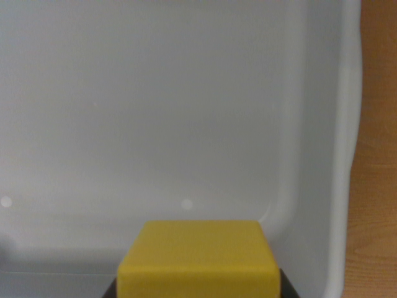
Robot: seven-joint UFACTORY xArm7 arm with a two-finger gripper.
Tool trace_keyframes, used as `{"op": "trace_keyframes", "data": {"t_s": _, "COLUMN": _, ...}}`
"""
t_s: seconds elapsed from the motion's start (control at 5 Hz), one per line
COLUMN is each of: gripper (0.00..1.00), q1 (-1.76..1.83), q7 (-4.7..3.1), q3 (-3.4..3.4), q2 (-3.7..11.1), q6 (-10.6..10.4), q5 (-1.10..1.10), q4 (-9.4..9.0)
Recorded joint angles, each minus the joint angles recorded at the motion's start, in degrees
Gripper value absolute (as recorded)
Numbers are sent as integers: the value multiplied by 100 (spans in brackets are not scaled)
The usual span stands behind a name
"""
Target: Pick yellow cube
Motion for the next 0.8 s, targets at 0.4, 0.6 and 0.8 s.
{"op": "trace_keyframes", "data": {"t_s": 0.4, "gripper": 100, "q1": 1, "q7": 4, "q3": -1, "q2": -23, "q6": 75, "q5": -6, "q4": 53}}
{"op": "trace_keyframes", "data": {"t_s": 0.6, "gripper": 100, "q1": 2, "q7": 7, "q3": -1, "q2": -38, "q6": 126, "q5": -9, "q4": 89}}
{"op": "trace_keyframes", "data": {"t_s": 0.8, "gripper": 100, "q1": 2, "q7": 7, "q3": -1, "q2": -38, "q6": 126, "q5": -9, "q4": 89}}
